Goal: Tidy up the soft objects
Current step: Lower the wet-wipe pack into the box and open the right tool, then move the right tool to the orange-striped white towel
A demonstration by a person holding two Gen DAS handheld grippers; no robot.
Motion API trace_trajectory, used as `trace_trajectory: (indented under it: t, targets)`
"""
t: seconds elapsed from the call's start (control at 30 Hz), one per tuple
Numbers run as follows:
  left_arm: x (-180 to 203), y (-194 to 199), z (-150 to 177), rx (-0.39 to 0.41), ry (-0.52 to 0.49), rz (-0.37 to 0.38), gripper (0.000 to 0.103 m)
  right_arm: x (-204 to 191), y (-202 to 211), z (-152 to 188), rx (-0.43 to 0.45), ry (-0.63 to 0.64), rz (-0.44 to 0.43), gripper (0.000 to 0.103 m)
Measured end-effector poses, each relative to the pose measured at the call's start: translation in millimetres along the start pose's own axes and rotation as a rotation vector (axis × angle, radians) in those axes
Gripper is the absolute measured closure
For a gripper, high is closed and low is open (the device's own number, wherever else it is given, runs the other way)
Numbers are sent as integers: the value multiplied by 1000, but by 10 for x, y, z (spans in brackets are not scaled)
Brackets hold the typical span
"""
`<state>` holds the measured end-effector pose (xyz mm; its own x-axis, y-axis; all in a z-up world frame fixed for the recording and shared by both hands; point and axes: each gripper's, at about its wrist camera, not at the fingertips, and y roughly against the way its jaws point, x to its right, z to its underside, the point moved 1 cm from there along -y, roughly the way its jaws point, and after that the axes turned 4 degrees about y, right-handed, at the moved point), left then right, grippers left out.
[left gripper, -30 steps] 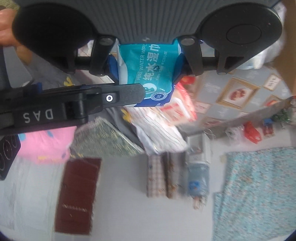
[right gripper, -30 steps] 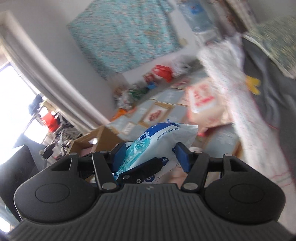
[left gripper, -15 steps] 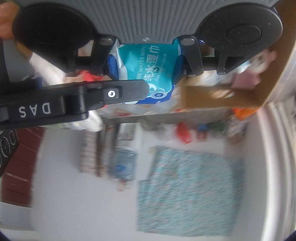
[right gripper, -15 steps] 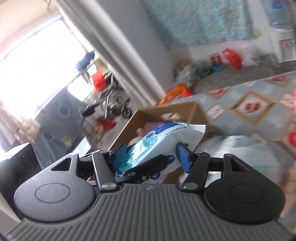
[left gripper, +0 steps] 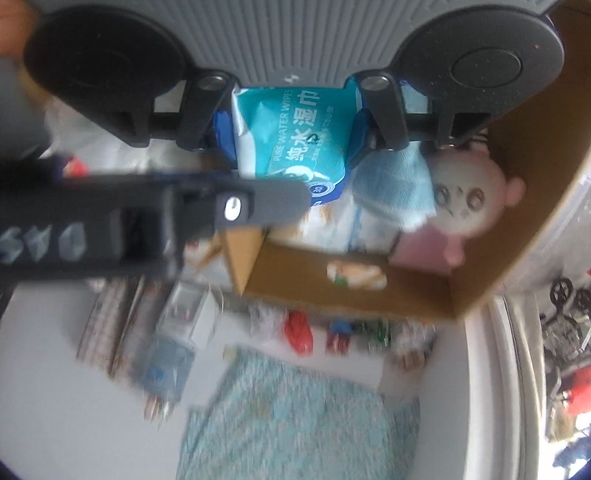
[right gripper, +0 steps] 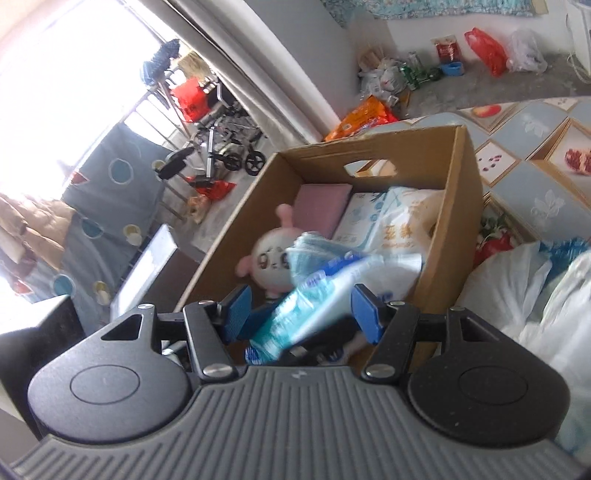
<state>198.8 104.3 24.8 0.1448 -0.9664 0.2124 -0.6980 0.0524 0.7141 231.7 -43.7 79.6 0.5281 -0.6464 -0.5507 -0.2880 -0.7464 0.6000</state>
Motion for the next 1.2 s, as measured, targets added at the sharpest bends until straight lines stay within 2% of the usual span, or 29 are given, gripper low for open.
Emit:
trace_trajectory:
  t: [0.17,0.3,0.43,0.53,0.7,0.77,0.87,1.0,1.1,1.2]
  targets:
    - [-118,-149,99,-79,57,39,39,240,-14,-49,8,-31,13,43]
    - [-198,-105,109,-61,86,31,38,341,91,-22,18,-42,13,43]
    - [-213,27,65,-21,99,23,30,421,290,26,50,-52,-6,40]
    - [-159,226,72,31,69,20,24,448,572,111,82,-42,-7,35]
    - [34,763,240,145,-30,61,13,533,1388,340,170,11,50,21]
    - [127,972,366,174,-99,97,7,586,1779,483,223,32,105,20]
    - [247,1228,567,217,-158,143,6,709,2316,769,296,24,196,13]
    - [367,1456,815,236,-172,232,4,889,2779,1217,348,-44,284,11]
    - [488,1615,1029,239,-183,317,4,1004,2992,1593,390,-112,303,11]
    - [648,1762,1270,231,-220,382,2,1078,3085,2038,467,-188,296,10]
